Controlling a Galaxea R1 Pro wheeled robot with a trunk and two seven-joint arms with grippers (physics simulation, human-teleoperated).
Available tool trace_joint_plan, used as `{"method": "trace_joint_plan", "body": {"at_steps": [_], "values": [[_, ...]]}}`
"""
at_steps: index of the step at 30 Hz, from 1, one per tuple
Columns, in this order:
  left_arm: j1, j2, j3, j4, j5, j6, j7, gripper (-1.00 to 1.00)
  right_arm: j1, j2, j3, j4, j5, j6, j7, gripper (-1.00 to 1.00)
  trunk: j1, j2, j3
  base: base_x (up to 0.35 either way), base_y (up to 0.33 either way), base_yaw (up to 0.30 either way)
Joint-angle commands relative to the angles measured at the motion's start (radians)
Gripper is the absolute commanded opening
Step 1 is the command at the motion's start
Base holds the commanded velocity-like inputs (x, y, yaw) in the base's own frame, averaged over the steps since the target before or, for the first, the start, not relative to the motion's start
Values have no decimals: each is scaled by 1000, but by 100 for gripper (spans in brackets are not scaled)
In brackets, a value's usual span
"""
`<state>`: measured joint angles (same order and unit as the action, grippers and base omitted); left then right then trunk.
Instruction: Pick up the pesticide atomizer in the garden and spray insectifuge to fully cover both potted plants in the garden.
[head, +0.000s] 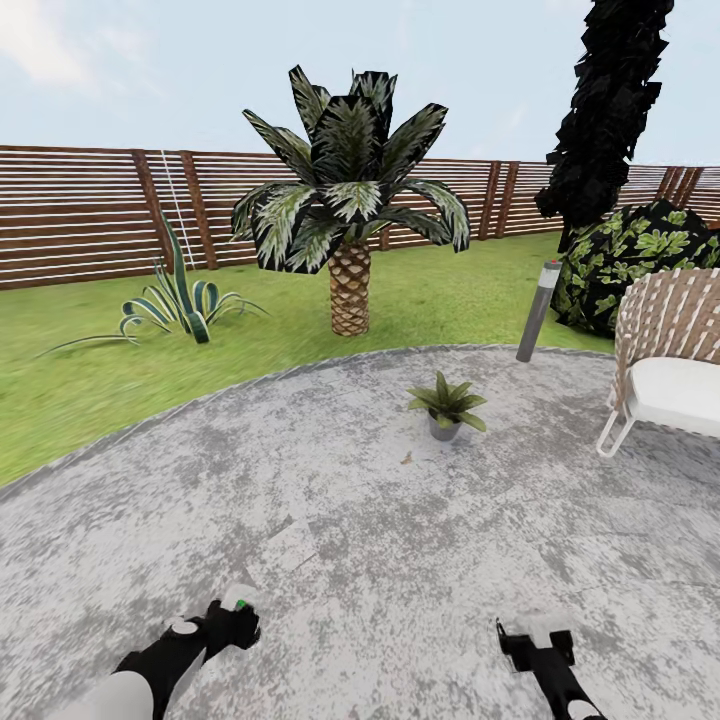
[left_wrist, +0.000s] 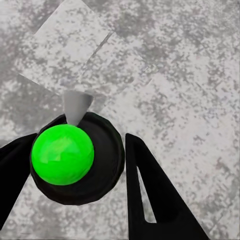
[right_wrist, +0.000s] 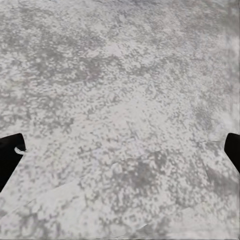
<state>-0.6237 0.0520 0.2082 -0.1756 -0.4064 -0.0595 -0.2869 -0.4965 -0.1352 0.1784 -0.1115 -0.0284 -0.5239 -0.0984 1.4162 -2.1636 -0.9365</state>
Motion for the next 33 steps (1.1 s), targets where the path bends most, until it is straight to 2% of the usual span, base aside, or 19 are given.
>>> {"method": "trace_joint_plan", "body": {"at_steps": [1, 3, 4, 17, 23, 27, 29, 33], "values": [[9, -7, 8, 1, -7, -9, 25, -100, 0, -4, 11, 8, -27, -2, -6, 100, 0, 0, -1, 37, -23, 0], [20, -20, 5, -4, -6, -15, 45, -100, 1, -8, 12, 30, -46, -1, -6, 100, 0, 0, -1, 140, -94, 0], [24, -41, 3, -16, -5, -4, 54, -100, 1, -10, 12, 44, -54, -1, -6, 100, 0, 0, -1, 259, -155, 0], [24, -59, 5, -36, -4, 0, 54, -100, 1, 0, 16, 49, -51, -1, -1, 100, 0, 0, -1, 283, -158, 0], [24, -77, 3, -38, -6, 1, 54, -100, 1, 2, 16, 50, -50, -1, -1, 100, 0, 0, -1, 258, -185, 0], [24, -78, 2, -38, -6, 3, 54, -100, 1, 2, 16, 50, -50, -1, 0, 100, 0, 0, -1, 234, -202, 0], [23, -78, 2, -39, -6, 47, 54, -100, 1, 2, 16, 50, -50, -1, 1, 100, 0, 0, -1, 233, -203, 0], [23, -79, 2, -39, -5, 58, 54, -100, 1, 2, 16, 50, -50, -1, 0, 100, 0, 0, -1, 242, -203, 0]]}}
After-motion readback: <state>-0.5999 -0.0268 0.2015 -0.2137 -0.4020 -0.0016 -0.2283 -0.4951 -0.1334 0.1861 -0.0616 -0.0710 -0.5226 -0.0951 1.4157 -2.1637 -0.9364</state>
